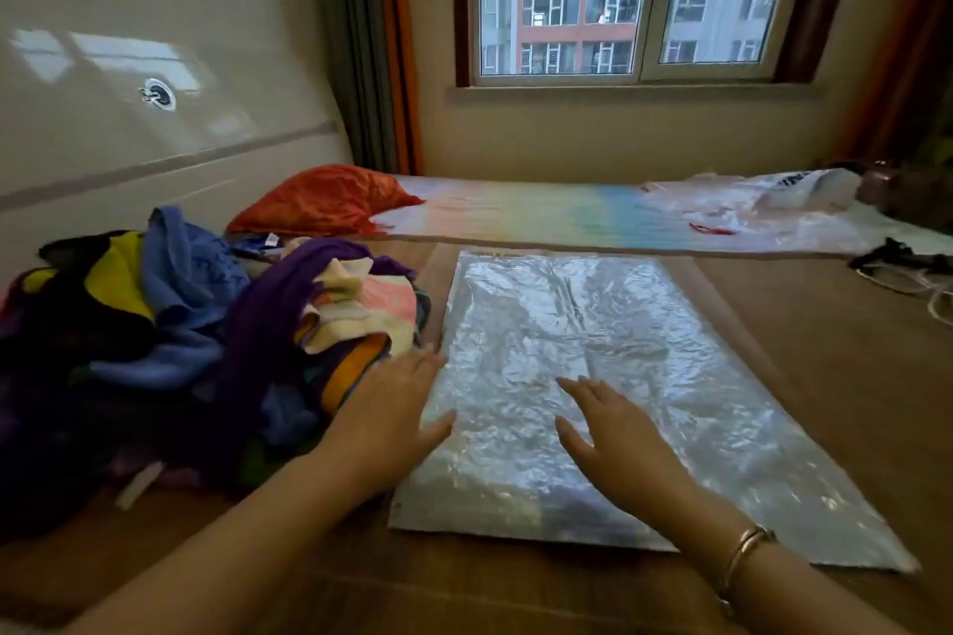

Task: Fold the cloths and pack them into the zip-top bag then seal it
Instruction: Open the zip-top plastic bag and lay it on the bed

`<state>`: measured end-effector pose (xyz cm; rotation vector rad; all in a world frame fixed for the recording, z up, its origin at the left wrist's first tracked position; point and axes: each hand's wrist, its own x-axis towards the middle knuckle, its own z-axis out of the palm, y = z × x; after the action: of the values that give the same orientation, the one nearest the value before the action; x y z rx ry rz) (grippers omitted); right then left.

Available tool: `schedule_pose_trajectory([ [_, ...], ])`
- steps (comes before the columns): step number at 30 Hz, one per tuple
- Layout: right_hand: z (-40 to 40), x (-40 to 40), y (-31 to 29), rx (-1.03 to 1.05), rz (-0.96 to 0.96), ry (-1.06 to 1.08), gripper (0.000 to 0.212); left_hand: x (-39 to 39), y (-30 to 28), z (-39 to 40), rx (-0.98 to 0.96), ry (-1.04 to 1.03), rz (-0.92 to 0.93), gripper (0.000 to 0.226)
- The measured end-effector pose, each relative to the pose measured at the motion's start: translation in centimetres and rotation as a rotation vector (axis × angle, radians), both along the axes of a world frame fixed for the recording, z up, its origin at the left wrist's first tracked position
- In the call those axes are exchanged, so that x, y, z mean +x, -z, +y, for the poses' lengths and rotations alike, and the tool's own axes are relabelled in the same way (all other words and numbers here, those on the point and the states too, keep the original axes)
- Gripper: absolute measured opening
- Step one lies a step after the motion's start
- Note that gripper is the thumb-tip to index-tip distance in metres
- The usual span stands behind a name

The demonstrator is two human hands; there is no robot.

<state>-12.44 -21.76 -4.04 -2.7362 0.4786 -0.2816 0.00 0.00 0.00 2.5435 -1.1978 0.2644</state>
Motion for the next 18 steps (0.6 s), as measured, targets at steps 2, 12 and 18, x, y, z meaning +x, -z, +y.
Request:
schedule_pose_trajectory([
  [2,0.2,-1.5,2.3,-0.062,0.085,-0.029,0.057,-2.0,2.8,-0.2,0.082,0.015,0.022,0.065],
  [12,3.8,-13.3,8.0,-0.086,0.127,-0.071,0.05,-13.6,14.0,-0.2,-0.015,0.063,0.074,0.047],
  [18,6.4,-18.8,8.8,-0.053,0.026,-0.035,0.041,-17.4,15.1,1.7,-0.158,0.137,0.137,0.096],
])
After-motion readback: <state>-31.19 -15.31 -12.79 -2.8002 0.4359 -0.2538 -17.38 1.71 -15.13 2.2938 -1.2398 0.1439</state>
